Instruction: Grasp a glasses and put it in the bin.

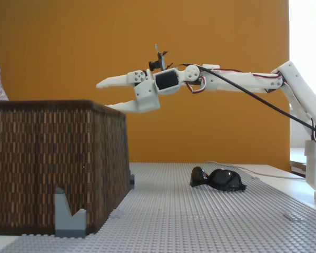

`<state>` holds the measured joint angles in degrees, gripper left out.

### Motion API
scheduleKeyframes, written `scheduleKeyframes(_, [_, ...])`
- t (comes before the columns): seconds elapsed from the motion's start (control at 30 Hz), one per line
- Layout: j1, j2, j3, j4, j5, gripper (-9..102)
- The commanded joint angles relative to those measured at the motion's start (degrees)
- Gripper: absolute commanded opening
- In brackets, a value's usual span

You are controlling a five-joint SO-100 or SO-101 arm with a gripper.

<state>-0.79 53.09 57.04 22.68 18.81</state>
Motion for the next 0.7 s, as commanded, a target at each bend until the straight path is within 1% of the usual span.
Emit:
scheduleKeyframes(0.0, [-9.2, 135.8, 66.4, 1.9, -33.8, 0])
scheduleKeyframes(0.37, [-8.9, 136.1, 66.9, 2.7, -35.2, 0])
scheduleKeyframes(0.43, [-5.9, 135.7, 67.1, 4.2, -36.1, 0])
scheduleKeyframes(0.53, [2.9, 135.0, 68.1, 8.4, -36.1, 0])
scheduleKeyframes(0.67, [15.0, 131.7, 69.8, 19.2, -36.5, 6])
